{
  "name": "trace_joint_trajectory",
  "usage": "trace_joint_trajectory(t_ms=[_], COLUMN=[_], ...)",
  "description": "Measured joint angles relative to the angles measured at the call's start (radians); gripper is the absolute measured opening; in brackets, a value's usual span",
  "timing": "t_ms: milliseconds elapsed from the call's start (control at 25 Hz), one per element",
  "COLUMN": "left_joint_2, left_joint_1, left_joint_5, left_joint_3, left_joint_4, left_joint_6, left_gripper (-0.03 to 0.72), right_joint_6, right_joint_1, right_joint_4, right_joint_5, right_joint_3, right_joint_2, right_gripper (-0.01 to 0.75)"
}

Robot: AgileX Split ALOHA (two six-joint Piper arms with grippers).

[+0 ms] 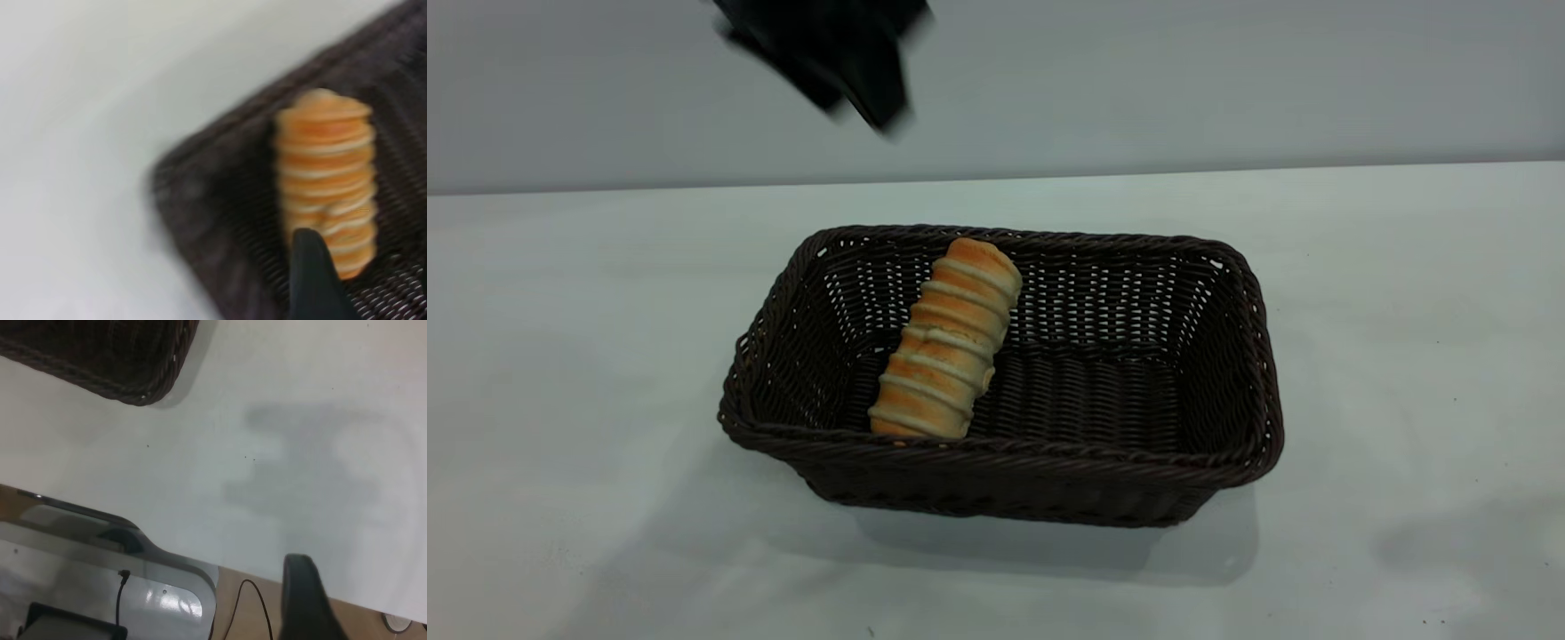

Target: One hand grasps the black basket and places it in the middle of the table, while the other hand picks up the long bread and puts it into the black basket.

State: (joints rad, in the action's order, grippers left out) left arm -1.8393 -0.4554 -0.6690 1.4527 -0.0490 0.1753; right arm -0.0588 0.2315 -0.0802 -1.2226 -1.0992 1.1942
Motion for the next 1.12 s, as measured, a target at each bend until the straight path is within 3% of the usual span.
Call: trace_joint_trajectory(t_ms=[160, 320, 640, 840, 1120], left_joint_2=[0.175, 0.34, 0.616, 0.819, 1.145], left_joint_1=[0.018, 0.018, 0.018, 0.018, 0.018], left_joint_5=[-0.107, -0.257, -0.483, -0.491, -0.491], left_joint_3=[0.0, 0.0, -0.029, -0.172, -0.433], left_joint_4=[0.259, 0.41, 0.382, 0.356, 0.28], left_joint_6=[-0.185, -0.282, -0.216, -0.199, -0.199], left_gripper=[0.428, 0.428, 0.428, 0.428, 0.428], right_joint_6=[-0.016, -0.036, -0.041, -0.045, -0.045], right_joint_1=[0.0, 0.0, 0.0, 0.0, 0.0], right_joint_4=[0.007, 0.035, 0.056, 0.056, 0.054], right_joint_5=[-0.007, -0.007, -0.015, -0.017, -0.017], right_joint_3=[0.0, 0.0, 0.0, 0.023, 0.161], right_joint_2=[-0.001, -0.017, -0.145, -0.266, -0.47], right_gripper=[0.456, 0.456, 0.456, 0.456, 0.456])
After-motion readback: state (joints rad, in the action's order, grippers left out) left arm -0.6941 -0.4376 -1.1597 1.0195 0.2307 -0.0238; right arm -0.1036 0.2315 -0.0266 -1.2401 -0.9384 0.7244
